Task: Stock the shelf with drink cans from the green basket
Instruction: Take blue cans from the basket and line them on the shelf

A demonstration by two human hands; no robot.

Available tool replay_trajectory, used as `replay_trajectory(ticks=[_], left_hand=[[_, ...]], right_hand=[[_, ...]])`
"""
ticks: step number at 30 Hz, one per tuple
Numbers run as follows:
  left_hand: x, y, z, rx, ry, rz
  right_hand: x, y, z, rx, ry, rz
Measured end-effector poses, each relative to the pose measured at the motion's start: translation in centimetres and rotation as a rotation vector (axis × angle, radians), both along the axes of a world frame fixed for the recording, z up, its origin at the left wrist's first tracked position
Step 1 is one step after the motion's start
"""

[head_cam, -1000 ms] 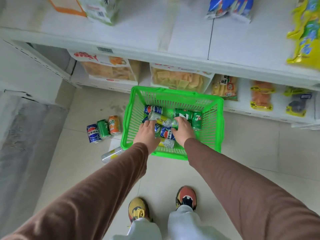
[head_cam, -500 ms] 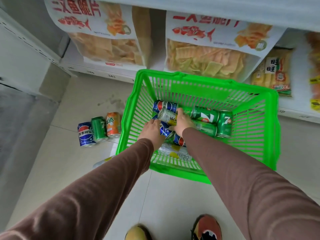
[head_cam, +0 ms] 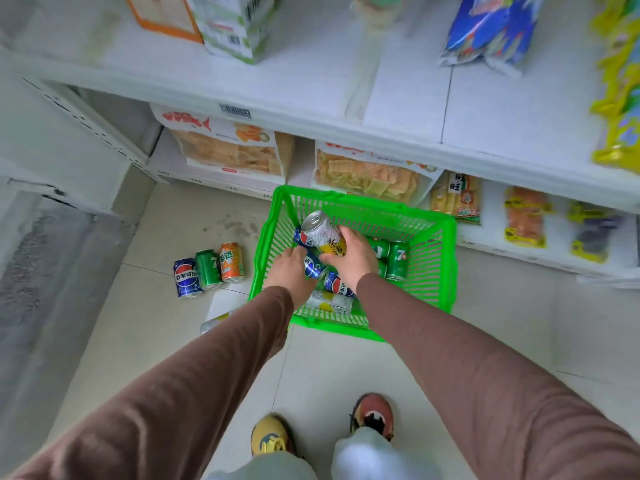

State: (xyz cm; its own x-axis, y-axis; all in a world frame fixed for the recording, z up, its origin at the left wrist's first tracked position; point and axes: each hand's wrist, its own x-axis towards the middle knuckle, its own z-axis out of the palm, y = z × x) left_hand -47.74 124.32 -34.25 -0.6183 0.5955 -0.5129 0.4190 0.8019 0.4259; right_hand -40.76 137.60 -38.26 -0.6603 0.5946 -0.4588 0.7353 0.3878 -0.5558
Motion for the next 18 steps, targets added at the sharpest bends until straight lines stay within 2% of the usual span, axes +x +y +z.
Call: replay_trajectory(ticks=[11, 18], left_hand=[[-1.0, -1.2, 37.0, 0.201, 0.078, -0.040], [-2.9, -0.6, 54.1, 0.442, 0.233, -0.143]], right_hand=[[1.6, -1.5, 39.1, 0.055, 0.313, -0.168], [0.2, -1.8, 56.4, 0.057, 0.594, -0.273]])
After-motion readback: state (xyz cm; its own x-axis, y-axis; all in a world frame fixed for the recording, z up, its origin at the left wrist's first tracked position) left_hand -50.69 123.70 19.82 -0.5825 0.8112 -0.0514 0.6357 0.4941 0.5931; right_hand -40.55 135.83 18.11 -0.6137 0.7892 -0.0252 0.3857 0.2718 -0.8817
